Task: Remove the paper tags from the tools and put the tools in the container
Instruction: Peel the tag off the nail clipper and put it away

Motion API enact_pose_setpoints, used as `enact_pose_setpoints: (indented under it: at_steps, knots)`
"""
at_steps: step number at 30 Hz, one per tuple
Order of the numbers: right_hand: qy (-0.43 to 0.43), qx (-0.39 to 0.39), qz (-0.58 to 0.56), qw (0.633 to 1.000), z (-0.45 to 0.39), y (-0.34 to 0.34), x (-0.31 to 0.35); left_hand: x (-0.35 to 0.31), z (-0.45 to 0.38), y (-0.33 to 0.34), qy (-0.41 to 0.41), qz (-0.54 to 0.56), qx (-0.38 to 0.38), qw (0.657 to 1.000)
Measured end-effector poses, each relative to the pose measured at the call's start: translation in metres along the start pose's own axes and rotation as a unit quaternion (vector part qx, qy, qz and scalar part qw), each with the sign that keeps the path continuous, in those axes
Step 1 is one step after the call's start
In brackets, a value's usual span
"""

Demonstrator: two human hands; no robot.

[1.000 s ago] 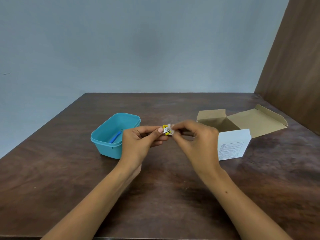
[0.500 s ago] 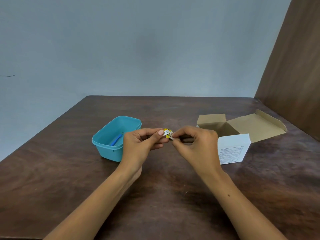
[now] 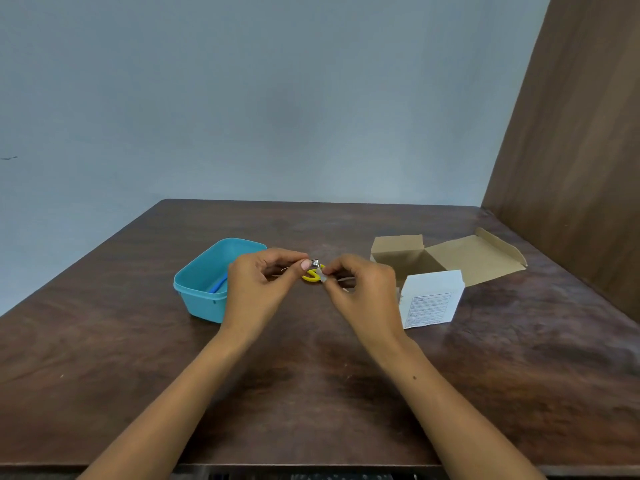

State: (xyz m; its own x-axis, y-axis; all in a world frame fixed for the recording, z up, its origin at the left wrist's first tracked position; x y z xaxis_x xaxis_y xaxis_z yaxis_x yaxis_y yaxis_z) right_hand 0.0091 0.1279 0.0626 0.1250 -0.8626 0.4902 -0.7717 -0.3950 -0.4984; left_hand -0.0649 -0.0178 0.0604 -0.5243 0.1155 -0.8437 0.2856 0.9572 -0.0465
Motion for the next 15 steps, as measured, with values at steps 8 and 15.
enact_pose_setpoints:
  at_steps: [8,15]
  knots:
    - [-0.084,0.043,0.030,0.995,0.006,0.018,0.019,-0.026,-0.016,-0.048,0.028,-0.104,-0.044,0.993]
    - [-0.078,0.048,0.027,0.995,0.005,0.023,0.013,-0.003,-0.035,-0.079,-0.036,-0.229,-0.056,0.971]
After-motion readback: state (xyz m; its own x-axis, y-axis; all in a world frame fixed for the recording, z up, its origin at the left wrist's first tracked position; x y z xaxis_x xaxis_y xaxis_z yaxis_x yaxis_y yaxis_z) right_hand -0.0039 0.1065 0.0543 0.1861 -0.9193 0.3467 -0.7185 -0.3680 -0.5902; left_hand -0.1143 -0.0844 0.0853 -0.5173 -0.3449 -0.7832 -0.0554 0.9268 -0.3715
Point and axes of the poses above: each hand's wrist, its own z-axis away from the middle knuckle, its own y-axis out of the palm, x = y × z, the point moved 10 cm from there along -z, towards the middle knuckle, and after that the axes turned 11 degrees about z, right-handed, at the moved point
